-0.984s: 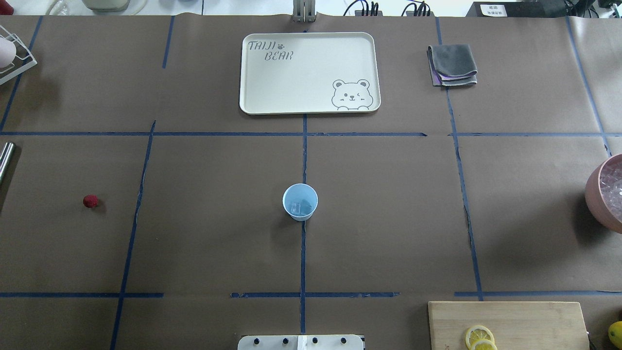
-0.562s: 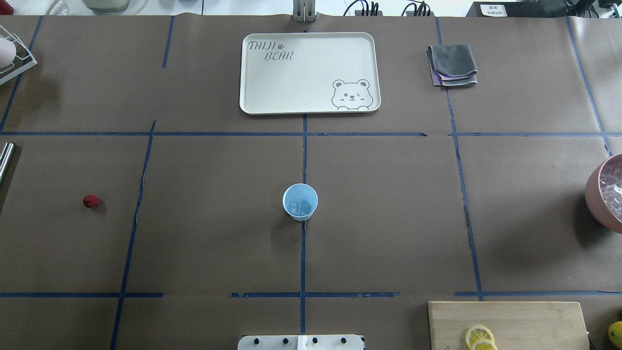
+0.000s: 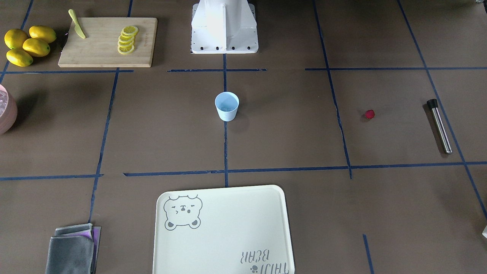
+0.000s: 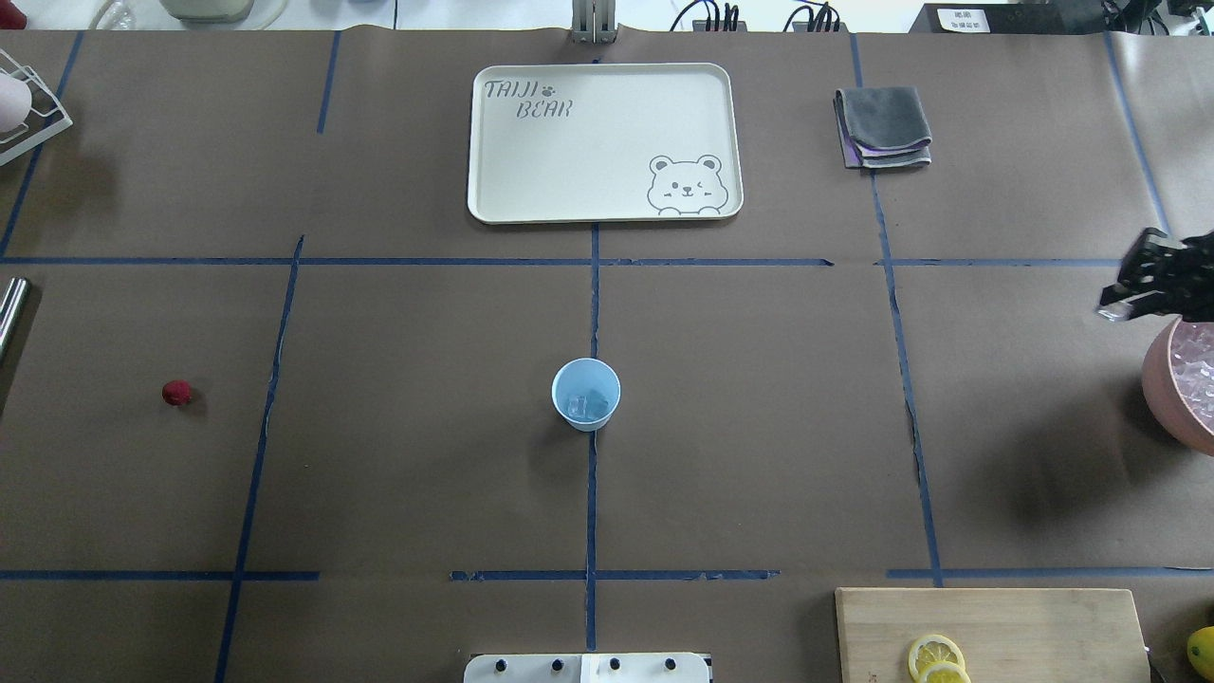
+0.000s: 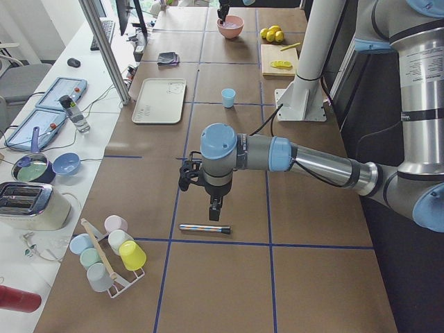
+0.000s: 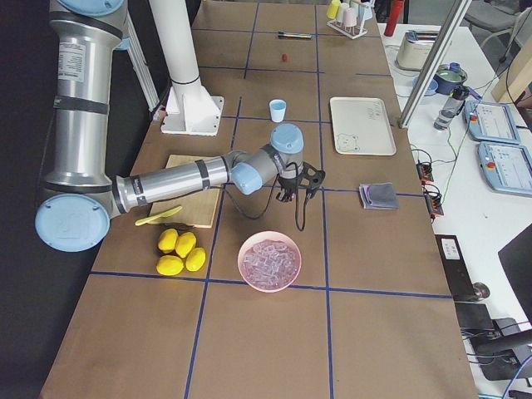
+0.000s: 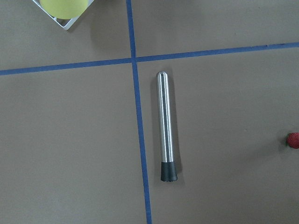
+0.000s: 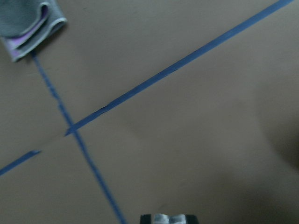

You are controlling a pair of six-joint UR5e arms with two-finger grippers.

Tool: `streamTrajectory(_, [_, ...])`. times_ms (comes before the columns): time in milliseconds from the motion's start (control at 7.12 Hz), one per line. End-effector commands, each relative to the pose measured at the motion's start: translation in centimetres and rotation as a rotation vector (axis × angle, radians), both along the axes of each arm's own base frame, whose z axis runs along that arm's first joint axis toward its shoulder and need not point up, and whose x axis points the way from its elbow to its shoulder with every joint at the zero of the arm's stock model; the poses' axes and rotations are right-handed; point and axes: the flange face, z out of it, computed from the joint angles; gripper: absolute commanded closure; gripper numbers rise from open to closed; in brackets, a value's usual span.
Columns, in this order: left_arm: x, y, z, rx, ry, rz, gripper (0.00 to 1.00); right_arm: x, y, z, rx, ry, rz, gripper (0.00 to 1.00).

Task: Mash ice and strawberries in cup
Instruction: 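Carry the ice cube over the blue cup and release it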

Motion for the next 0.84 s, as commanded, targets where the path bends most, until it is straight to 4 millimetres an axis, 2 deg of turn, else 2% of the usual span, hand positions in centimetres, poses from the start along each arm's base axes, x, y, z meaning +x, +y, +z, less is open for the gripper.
streamTrajectory(0, [0.0,0.2,0.1,-0.004,0.000,0.000,0.00,-11.5,-0.4,-12.6,-0.111,-0.142,0.057,0.98])
streamTrajectory(141, [0.0,0.2,0.4,-0.007,0.000,0.000,0.00,-18.0,1.2,-17.7,-0.123,-0.176,0.083,0.98])
streamTrajectory(281, [0.1,0.1,0.6,-0.010,0.000,0.002,0.00,-24.4,3.4,-21.9,-0.138,-0.207,0.125,0.98])
streamTrajectory(562, [0.1,0.1,0.6,-0.012,0.000,0.002,0.00,-34.1,4.6,-27.1,-0.129,-0.222,0.216,0.98])
streamTrajectory(703, [0.1,0.1,0.6,-0.012,0.000,0.002,0.00,-37.0,4.7,-28.0,-0.132,-0.211,0.214,0.97])
